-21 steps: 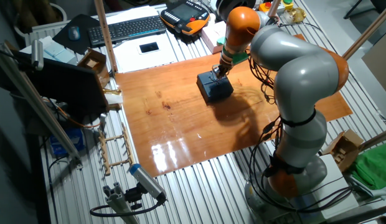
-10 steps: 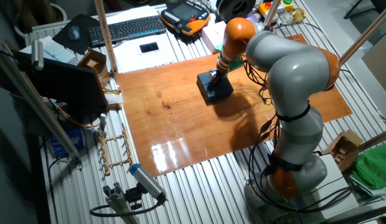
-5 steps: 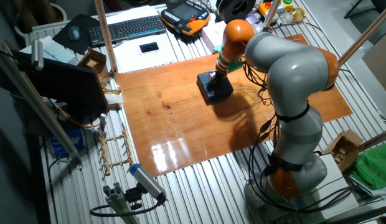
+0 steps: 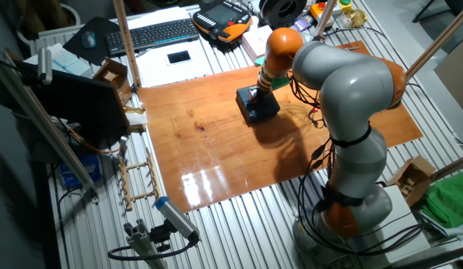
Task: Take everything out of the gift box
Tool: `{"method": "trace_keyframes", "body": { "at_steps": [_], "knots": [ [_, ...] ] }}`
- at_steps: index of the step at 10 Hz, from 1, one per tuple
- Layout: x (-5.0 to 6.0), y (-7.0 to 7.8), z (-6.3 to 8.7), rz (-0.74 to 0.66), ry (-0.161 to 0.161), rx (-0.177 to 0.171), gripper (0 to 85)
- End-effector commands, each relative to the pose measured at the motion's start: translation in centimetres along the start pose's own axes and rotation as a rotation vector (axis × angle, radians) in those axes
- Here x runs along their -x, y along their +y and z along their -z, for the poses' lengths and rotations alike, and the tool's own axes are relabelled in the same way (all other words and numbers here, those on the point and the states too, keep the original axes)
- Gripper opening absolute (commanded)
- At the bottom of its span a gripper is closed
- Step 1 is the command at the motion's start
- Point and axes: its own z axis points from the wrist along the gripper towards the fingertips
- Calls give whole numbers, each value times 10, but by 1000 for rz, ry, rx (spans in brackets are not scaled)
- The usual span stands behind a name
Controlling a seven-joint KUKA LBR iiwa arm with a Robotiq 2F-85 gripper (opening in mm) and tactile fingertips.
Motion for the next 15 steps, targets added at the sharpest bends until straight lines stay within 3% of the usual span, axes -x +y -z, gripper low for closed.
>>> {"method": "trace_keyframes", "body": {
  "at_steps": [1, 3, 9, 12, 13, 15],
  "knots": [
    [0, 0, 0, 0, 0, 2, 460],
    [-1, 0, 0, 2, 0, 8, 337],
    [-3, -4, 1, 6, 5, 13, 223],
    [-4, -4, 5, 5, 10, 12, 70],
    [-4, -4, 5, 5, 10, 12, 80],
    [-4, -4, 6, -7, -3, 8, 10]
  ]
}}
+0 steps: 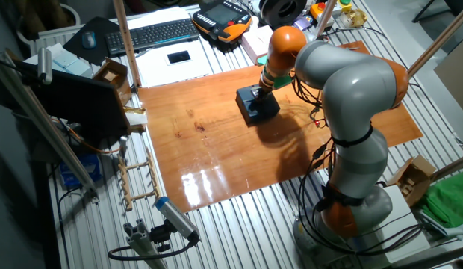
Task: Take everything out of the gift box
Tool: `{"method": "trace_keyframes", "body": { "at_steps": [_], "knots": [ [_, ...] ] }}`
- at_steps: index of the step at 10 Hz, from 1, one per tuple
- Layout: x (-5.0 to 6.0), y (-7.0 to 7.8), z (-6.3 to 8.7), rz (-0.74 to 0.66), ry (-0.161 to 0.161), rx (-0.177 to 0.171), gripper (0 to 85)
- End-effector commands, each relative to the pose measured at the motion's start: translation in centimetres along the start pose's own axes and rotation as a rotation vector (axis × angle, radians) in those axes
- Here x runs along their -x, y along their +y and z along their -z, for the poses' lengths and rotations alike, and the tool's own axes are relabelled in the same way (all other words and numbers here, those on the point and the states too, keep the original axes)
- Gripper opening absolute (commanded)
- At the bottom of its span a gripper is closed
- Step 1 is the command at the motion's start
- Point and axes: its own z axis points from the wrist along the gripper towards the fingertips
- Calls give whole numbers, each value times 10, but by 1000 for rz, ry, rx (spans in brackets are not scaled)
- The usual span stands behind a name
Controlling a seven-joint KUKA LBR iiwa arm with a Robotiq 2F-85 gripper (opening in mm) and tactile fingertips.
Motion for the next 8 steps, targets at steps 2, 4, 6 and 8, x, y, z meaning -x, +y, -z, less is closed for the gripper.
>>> {"method": "trace_keyframes", "body": {
  "at_steps": [2, 4, 6, 8],
  "knots": [
    [1, 2, 5, -7, -8, -20, 10],
    [2, 2, 15, -7, -2, -36, 10],
    [4, 3, 23, -6, 3, -46, 10],
    [8, 7, 33, -9, 12, -52, 10]
  ]
}}
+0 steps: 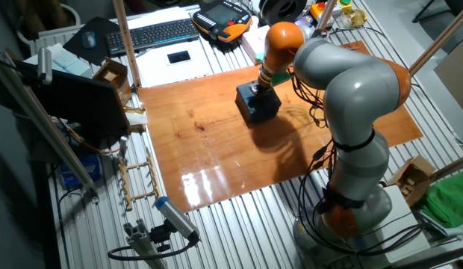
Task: Take everything out of the gift box
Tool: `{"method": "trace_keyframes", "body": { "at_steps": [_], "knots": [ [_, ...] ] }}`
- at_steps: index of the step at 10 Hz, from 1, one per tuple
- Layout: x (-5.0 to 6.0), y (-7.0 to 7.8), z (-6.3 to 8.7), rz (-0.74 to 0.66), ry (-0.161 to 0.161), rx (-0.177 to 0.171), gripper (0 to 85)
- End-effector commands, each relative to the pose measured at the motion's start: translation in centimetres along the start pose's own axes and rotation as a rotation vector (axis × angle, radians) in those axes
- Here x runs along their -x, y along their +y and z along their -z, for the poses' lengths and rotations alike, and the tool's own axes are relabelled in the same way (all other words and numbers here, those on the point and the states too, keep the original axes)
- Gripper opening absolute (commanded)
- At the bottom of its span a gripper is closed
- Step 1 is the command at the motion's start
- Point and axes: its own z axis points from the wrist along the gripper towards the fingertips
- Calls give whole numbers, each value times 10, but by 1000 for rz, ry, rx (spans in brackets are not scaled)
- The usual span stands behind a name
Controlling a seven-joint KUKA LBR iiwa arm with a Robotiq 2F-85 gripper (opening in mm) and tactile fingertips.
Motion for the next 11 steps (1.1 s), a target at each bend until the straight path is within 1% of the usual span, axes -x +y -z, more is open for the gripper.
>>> {"method": "trace_keyframes", "body": {
  "at_steps": [1, 2, 3, 5, 6, 9, 11],
  "knots": [
    [1, 1, 5, -6, 4, 0, 10],
    [2, 4, 11, -17, 6, 4, 10],
    [2, 10, 18, -31, 11, 9, 10],
    [3, 27, 28, -58, 17, 15, 10],
    [3, 34, 30, -66, 17, 16, 10],
    [1, 56, 29, -76, 8, 26, 10],
    [0, 70, 28, -77, 11, 34, 10]
  ]
}}
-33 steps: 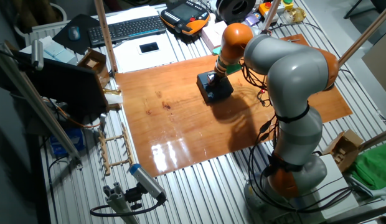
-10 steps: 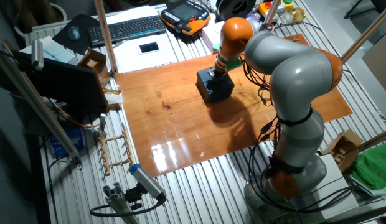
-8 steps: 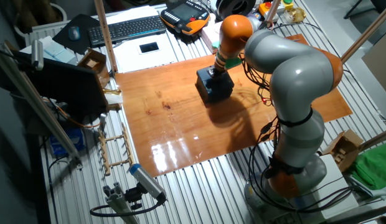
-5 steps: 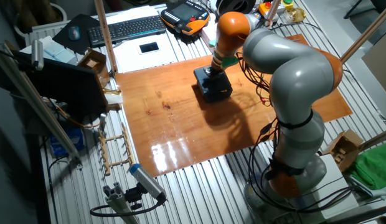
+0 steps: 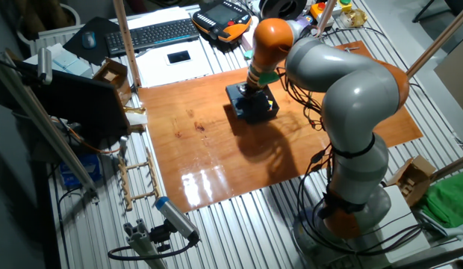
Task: Take everything out of the gift box
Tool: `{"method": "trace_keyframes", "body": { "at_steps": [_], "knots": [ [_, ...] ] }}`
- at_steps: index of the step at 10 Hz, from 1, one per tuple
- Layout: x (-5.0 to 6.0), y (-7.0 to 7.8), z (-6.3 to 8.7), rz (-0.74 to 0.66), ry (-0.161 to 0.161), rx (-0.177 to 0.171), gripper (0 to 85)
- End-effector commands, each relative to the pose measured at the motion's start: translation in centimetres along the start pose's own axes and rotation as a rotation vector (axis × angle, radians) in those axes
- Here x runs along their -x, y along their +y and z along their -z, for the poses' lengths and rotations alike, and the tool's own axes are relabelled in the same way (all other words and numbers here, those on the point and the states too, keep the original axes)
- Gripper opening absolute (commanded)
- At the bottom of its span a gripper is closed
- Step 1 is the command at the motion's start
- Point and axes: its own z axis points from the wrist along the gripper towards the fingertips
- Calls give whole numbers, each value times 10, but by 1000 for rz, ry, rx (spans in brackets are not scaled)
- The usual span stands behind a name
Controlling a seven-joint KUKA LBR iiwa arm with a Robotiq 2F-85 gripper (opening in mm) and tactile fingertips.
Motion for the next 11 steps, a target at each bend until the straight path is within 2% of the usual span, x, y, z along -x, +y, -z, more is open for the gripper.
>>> {"method": "trace_keyframes", "body": {
  "at_steps": [1, 4, 8, 11],
  "knots": [
    [0, 5, 0, -3, 1, 1, 10],
    [-2, 17, -9, -2, -6, 20, 10],
    [-2, 17, -9, -7, -23, -11, 10],
    [-2, 17, -9, -16, -3, -12, 10]
  ]
}}
